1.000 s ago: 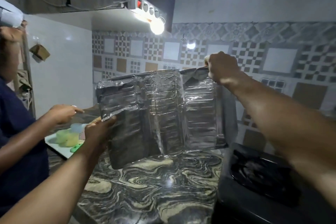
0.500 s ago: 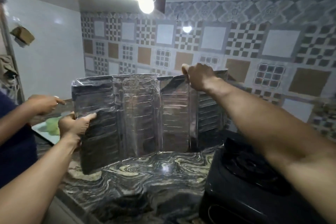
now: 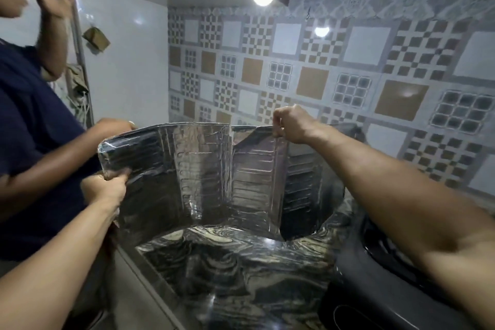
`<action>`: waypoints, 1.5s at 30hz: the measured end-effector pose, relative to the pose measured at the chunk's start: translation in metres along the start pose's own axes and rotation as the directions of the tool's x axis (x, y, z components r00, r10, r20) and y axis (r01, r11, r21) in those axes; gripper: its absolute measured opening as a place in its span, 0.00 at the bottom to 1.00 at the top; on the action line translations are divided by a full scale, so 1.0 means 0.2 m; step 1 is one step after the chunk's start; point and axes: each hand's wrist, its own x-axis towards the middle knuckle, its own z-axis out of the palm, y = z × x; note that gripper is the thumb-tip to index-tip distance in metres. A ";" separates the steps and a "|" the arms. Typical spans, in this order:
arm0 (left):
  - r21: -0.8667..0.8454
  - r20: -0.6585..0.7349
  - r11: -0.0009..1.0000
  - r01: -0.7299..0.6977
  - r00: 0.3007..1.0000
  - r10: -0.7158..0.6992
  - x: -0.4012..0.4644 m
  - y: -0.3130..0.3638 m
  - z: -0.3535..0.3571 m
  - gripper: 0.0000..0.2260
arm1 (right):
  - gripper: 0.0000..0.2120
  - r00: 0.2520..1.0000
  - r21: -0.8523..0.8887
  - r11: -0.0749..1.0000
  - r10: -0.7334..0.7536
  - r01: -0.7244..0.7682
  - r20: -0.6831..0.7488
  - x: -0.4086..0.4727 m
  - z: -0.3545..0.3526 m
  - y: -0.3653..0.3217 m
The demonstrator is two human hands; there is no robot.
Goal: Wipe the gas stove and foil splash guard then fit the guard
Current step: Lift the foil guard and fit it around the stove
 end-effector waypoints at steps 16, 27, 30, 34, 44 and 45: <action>0.053 -0.048 0.998 0.042 0.998 -0.039 0.05 -0.06 -0.22 0.11 | 0.08 0.945 -0.216 0.965 0.203 -0.149 0.255 -0.14 0.24 0.26; -0.003 0.076 0.998 0.064 0.995 -0.064 -0.04 0.06 0.00 0.12 | 0.16 0.979 -0.486 0.850 0.163 -0.202 -0.123 -0.01 -0.11 0.33; 0.003 0.132 0.997 0.082 0.988 -0.081 -0.08 0.08 0.11 0.23 | 0.17 0.976 -0.504 0.838 0.146 -0.208 -0.161 -0.03 -0.20 0.38; -0.020 0.251 0.998 0.057 0.967 -0.050 -0.16 0.10 0.30 0.23 | 0.19 0.961 -0.485 0.831 0.202 -0.271 -0.190 -0.06 -0.28 0.53; -0.114 0.555 0.993 0.025 0.831 0.043 -0.48 0.12 0.79 0.15 | 0.16 0.917 -0.508 0.779 0.212 -0.367 -0.338 -0.34 -0.44 1.12; -0.105 0.577 0.994 0.024 0.816 0.041 -0.52 0.12 0.84 0.14 | 0.15 0.918 -0.509 0.779 0.214 -0.368 -0.335 -0.38 -0.46 1.17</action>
